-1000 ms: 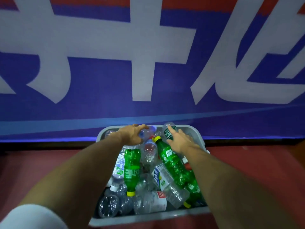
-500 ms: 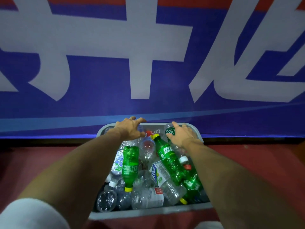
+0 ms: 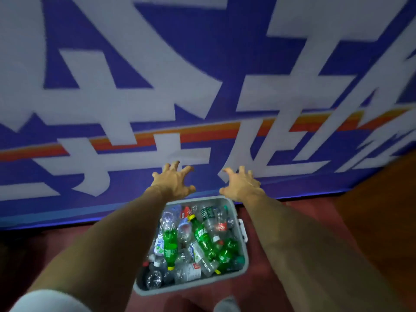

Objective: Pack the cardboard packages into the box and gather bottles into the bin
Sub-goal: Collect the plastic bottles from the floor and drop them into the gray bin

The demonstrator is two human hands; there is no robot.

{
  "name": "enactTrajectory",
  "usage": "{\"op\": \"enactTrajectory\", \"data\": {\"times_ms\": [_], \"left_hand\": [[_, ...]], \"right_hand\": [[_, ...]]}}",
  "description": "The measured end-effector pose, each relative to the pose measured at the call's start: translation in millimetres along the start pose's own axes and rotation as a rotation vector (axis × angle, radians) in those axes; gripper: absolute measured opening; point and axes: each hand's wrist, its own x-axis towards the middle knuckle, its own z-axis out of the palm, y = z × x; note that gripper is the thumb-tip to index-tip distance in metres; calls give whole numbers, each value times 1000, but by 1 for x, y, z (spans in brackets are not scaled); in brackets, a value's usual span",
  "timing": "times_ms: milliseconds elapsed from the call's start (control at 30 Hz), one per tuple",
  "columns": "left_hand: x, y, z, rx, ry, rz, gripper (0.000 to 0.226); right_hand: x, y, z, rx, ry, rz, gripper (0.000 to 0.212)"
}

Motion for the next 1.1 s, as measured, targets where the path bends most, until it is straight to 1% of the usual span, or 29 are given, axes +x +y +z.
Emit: {"op": "enactTrajectory", "data": {"times_ms": [133,233,300,433,667,933,1100], "left_hand": [[-36,39,-91,30,16,81,70],[-58,61,-143,41,78,152,67],[-75,72,-171,58,108,216,67],[-113,89,-209,68,118,347,68],[-180,130,-225,137,114,578,65],[-290,225,-208,139,121,883,62],[-380,282,-180,202,86,1078,61]], "right_hand": [[-63,-1,-90,14,48,66,69],[-107,-1,-134,20,93,126,64],[-139,-1,-154,38,113,184,60],[-210,4,-174,67,188,337,61],[-339,16,-164,184,297,604,64],[-491,46,-130,265,422,891,59],[-607,65,-81,334,425,1071,63]]}}
